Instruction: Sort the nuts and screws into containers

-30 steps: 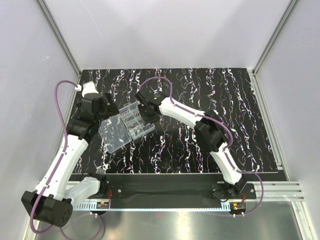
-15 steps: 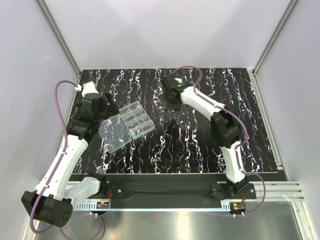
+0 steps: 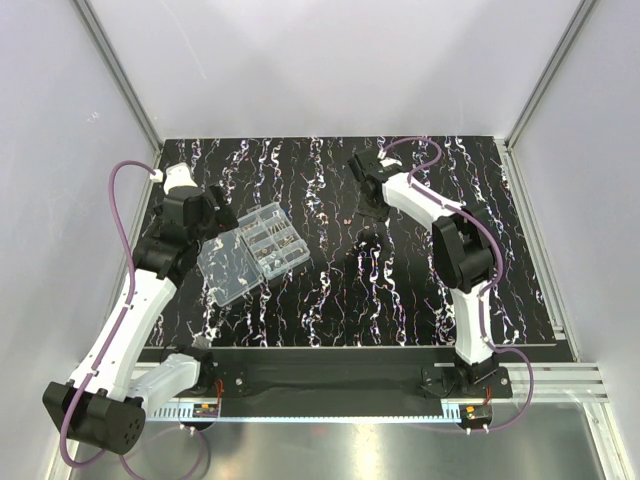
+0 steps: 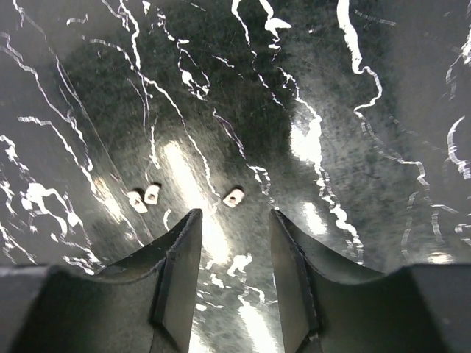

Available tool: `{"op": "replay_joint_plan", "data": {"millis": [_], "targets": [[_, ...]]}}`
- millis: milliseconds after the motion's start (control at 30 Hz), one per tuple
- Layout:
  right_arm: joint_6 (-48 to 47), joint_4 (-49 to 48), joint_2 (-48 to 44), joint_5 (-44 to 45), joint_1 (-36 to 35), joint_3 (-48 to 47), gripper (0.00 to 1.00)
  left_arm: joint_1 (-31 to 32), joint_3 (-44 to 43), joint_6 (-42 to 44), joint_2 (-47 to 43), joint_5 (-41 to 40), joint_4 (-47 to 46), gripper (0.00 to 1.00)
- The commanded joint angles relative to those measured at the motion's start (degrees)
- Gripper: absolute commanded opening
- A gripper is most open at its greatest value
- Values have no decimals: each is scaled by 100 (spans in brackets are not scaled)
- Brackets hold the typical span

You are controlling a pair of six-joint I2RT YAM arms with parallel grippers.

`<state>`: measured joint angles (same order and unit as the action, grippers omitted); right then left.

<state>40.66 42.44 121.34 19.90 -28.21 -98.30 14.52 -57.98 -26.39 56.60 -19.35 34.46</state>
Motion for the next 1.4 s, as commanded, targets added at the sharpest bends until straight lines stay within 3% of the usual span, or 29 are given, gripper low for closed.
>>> {"op": "replay_joint_plan", "data": {"millis": [0, 133, 300, 467, 667, 1200, 1367], "targets": [[695, -16, 100, 102, 17, -260, 47, 15, -3, 46, -70, -104, -176, 99], [1425, 368, 188, 40, 17, -268, 43, 7, -3, 46, -53, -121, -168, 99], [2093, 924, 232, 164, 61, -365, 47, 7, 6, 55, -140, -191, -167, 99], [2498, 1065, 460, -389, 175, -479, 49, 7, 23, 55, -158, -156, -194, 99], [2736, 1443, 803, -355, 193, -1006, 47, 7, 14, 55, -184, -218, -185, 99], [2816, 1803, 1181, -259, 228, -1112, 44, 94, 14, 99, -316, -508, -150, 99], [2710, 1909, 1304, -92, 237, -1270, 38, 94, 23, 99, -386, -561, -159, 99]]}}
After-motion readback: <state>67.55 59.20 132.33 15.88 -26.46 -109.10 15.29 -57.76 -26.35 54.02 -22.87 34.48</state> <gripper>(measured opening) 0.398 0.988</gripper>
